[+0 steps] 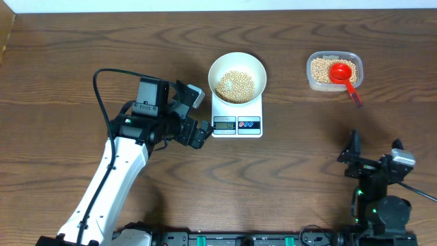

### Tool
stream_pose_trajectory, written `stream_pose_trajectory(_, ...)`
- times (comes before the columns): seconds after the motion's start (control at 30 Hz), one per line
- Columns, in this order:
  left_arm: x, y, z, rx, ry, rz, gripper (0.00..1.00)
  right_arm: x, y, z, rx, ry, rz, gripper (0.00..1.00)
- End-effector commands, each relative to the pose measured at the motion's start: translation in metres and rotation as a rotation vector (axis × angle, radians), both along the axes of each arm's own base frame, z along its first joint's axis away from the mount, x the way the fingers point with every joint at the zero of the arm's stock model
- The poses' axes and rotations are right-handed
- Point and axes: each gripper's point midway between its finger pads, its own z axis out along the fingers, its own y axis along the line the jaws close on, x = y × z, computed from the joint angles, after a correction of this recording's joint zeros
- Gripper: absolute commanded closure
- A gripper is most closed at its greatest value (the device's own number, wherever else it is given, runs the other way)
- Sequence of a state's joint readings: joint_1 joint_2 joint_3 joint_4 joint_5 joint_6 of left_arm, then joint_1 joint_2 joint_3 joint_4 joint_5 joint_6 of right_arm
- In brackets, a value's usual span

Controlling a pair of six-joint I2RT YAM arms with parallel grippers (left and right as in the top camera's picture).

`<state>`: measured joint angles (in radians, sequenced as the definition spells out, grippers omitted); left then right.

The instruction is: Scoop item into bowl and weigh 50g on scale

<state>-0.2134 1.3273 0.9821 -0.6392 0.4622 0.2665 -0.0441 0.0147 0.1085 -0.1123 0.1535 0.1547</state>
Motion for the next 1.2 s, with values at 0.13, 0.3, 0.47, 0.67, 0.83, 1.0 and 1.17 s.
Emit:
stream_pose_trajectory(0.13, 0.004, -0.001, 0.009, -0.001, -0.029, -0.005, 0.01, 0.007, 0.004, -0.035, -0.005, 0.040, 0.013, 0.01)
stream_pose_trajectory(0.3, 0.004, -0.001, 0.009, -0.001, -0.029, -0.005, 0.01, 0.007, 0.005, -0.035, -0.039, 0.048, 0.023, 0.01)
stream_pose_trajectory(0.47, 0.004, -0.001, 0.009, -0.001, -0.029, -0.005, 0.01, 0.007, 0.006, -0.035, -0.038, 0.048, 0.027, 0.01)
stream_pose_trajectory(0.67, 0.004, -0.001, 0.009, -0.001, -0.029, -0.005, 0.01, 0.007, 0.006, -0.035, -0.038, 0.048, 0.026, 0.01)
stream_pose_trajectory(0.83, 0.004, -0.001, 0.009, -0.001, -0.029, -0.005, 0.01, 0.007, 0.006, -0.035, -0.038, 0.048, 0.026, 0.01)
stream_pose_trajectory(1.0, 0.004, -0.001, 0.009, -0.001, -0.029, -0.005, 0.01, 0.007, 0.006, -0.035, -0.038, 0.048, 0.026, 0.01)
stream_pose_trajectory(1.17, 0.004, -0.001, 0.009, -0.001, -0.029, -0.005, 0.01, 0.007, 0.006, -0.035, -0.038, 0.048, 0.026, 0.01)
